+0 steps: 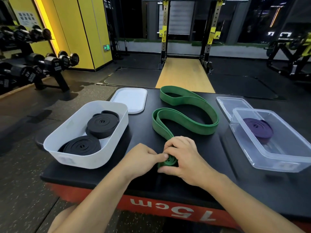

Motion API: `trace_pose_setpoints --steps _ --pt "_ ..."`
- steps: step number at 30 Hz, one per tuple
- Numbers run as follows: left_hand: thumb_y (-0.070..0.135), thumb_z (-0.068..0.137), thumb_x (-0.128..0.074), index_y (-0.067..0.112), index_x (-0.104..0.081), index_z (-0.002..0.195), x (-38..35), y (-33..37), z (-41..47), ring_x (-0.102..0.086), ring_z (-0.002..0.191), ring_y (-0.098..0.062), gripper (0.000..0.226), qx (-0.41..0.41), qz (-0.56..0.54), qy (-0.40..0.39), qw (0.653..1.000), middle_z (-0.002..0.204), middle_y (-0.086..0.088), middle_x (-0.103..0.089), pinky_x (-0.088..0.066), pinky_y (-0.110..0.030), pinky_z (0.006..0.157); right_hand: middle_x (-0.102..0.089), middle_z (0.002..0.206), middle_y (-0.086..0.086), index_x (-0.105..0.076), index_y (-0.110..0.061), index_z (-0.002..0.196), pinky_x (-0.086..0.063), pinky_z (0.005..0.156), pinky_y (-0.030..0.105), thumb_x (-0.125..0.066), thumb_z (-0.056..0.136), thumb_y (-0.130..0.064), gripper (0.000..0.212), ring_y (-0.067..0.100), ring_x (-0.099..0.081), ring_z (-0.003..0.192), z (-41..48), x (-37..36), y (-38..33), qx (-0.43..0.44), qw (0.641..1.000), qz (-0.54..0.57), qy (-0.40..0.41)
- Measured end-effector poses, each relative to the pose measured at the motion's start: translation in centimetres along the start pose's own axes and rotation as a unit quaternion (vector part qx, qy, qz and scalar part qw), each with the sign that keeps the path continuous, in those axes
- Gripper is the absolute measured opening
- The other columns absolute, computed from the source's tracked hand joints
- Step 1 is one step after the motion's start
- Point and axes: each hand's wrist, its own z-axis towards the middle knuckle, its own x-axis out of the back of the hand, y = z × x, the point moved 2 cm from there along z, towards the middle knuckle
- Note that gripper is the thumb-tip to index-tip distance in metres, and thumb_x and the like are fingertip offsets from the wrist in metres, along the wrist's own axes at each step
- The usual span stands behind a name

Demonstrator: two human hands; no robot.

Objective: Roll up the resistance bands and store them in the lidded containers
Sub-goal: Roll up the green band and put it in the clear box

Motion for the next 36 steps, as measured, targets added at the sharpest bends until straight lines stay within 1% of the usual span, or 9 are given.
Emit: trace_pose_setpoints --steps 3,6,10,15,21,26,31,33,36 --pt "0.047 0.089 -0.077 0.015 -0.081 0.079 1.1 -0.4 0.0 -0.048 0.059 -0.013 0.034 0.022 -0.005 -0.025 0.999 0.059 0.006 -0.056 -0.038 -0.027 0.063 -0.044 0.11 -0.021 -0.065 -0.031 0.101 -0.011 0.12 0.031 -0.055 0.087 -0.075 0.047 0.0 -0.038 0.115 0.5 -0.8 -0.8 0.016 1.0 -0.024 0.002" --pt "0.048 0.081 -0.086 0.025 -0.079 0.087 1.3 -1.0 -0.2 -0.063 0.069 0.001 0.025 0.011 -0.032 0.012 0.999 0.077 0.01 -0.073 -0.046 -0.022 0.071 -0.044 0.113 -0.018 -0.06 -0.029 0.105 -0.012 0.123 0.039 -0.047 0.093 -0.072 0.046 0.005 -0.042 0.118 0.5 -1.2 -1.2 0.024 0.998 -0.056 -0.004" --pt "0.049 0.085 -0.081 0.027 -0.074 0.082 -0.1 -1.7 -1.1 -0.072 0.082 -0.011 0.023 -0.018 -0.054 0.071 0.996 0.083 0.007 -0.077 -0.058 -0.036 0.084 -0.045 0.113 -0.017 -0.059 -0.028 0.104 -0.012 0.125 0.043 -0.043 0.096 -0.069 0.045 0.007 -0.045 0.119 0.4 -1.0 -1.4 0.037 0.995 -0.095 -0.003" --pt "0.05 0.092 -0.073 0.031 -0.078 0.08 -1.1 -1.0 -2.5 -0.069 0.076 0.001 0.022 -0.033 -0.052 0.13 0.99 0.077 0.018 -0.075 -0.057 -0.027 0.076 -0.044 0.112 -0.018 -0.058 -0.027 0.103 -0.013 0.124 0.043 -0.04 0.096 -0.07 0.048 0.005 -0.044 0.119 0.5 -1.1 -1.3 0.025 0.998 -0.065 0.007" --pt "0.026 0.091 -0.081 0.018 -0.077 0.081 -0.8 -1.0 -1.7 -0.068 0.065 -0.005 0.013 -0.023 -0.171 0.069 0.983 0.074 0.003 -0.075 -0.064 -0.03 0.075 -0.042 0.108 -0.02 -0.053 -0.03 0.098 -0.014 0.122 0.04 -0.053 0.093 -0.069 0.039 -0.003 -0.039 0.114 0.4 -1.7 -0.4 0.011 1.0 0.002 0.02" --pt "0.016 0.093 -0.077 0.014 -0.074 0.09 -1.0 -1.2 -1.4 -0.066 0.066 -0.003 0.005 -0.019 -0.186 0.064 0.98 0.09 -0.003 -0.078 -0.056 -0.018 0.066 -0.044 0.109 -0.018 -0.057 -0.028 0.098 -0.006 0.122 0.031 -0.056 0.088 -0.073 0.046 -0.003 -0.038 0.116 0.2 -1.5 -0.5 -0.002 1.0 0.007 0.027" --pt "0.011 0.093 -0.076 0.012 -0.074 0.089 -0.6 -0.9 -0.9 -0.066 0.065 -0.005 0.004 -0.013 -0.171 0.043 0.984 0.083 -0.006 -0.076 -0.056 -0.02 0.065 -0.054 0.094 -0.02 -0.069 -0.033 0.095 -0.006 0.123 0.041 -0.051 0.083 -0.083 0.055 0.002 -0.046 0.122 0.1 -1.4 -0.4 -0.02 0.998 -0.047 0.046" --pt "0.011 0.092 -0.077 0.015 -0.074 0.086 -0.5 -0.9 -0.8 -0.064 0.063 -0.005 0.008 -0.017 -0.153 0.048 0.987 0.074 0.001 -0.072 -0.056 -0.022 0.066 -0.06 0.089 -0.02 -0.072 -0.036 0.1 -0.003 0.124 0.044 -0.042 0.084 -0.086 0.061 0.001 -0.046 0.12 0.2 -0.9 -0.8 -0.006 0.995 -0.097 0.024" --pt "0.012 0.091 -0.078 0.017 -0.074 0.084 -0.6 -1.3 -1.0 -0.063 0.061 -0.005 0.009 -0.025 -0.15 0.072 0.986 0.069 0.006 -0.069 -0.058 -0.023 0.068 -0.065 0.107 -0.021 -0.065 -0.037 0.125 0.007 0.125 0.043 -0.032 0.087 -0.083 0.068 -0.003 -0.037 0.13 0.2 0.0 -1.2 0.022 0.991 -0.122 -0.056"
